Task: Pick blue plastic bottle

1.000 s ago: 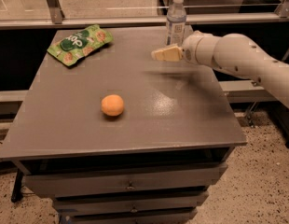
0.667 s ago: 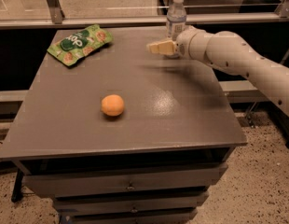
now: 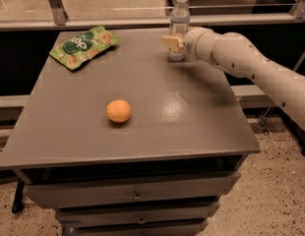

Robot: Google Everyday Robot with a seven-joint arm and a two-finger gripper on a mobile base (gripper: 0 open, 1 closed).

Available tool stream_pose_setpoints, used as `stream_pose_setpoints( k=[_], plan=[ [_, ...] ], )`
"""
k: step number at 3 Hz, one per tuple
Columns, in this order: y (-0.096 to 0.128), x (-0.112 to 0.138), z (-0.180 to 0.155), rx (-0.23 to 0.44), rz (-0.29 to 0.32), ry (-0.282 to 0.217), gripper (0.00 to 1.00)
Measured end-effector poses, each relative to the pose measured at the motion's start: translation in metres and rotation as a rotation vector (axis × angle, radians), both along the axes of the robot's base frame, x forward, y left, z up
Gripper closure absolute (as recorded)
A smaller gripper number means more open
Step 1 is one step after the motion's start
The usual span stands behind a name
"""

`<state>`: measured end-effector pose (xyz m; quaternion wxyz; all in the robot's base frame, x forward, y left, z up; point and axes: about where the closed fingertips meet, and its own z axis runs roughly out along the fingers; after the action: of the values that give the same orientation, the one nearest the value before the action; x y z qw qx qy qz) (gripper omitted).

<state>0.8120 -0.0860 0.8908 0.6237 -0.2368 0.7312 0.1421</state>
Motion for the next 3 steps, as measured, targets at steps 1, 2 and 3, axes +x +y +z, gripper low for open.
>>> stream_pose_setpoints(
  k=[1,2,3],
  plan=[
    [-0.0057,0.0009,-0.0004,0.002,-0.011,-0.01,0.65],
    [-0.0108,0.002,-0.0005,0.019,-0.01,-0.012,0.88],
    [-0.0108,0.0022,0.0064,0.037,0.009,-0.015,1.0]
  ],
)
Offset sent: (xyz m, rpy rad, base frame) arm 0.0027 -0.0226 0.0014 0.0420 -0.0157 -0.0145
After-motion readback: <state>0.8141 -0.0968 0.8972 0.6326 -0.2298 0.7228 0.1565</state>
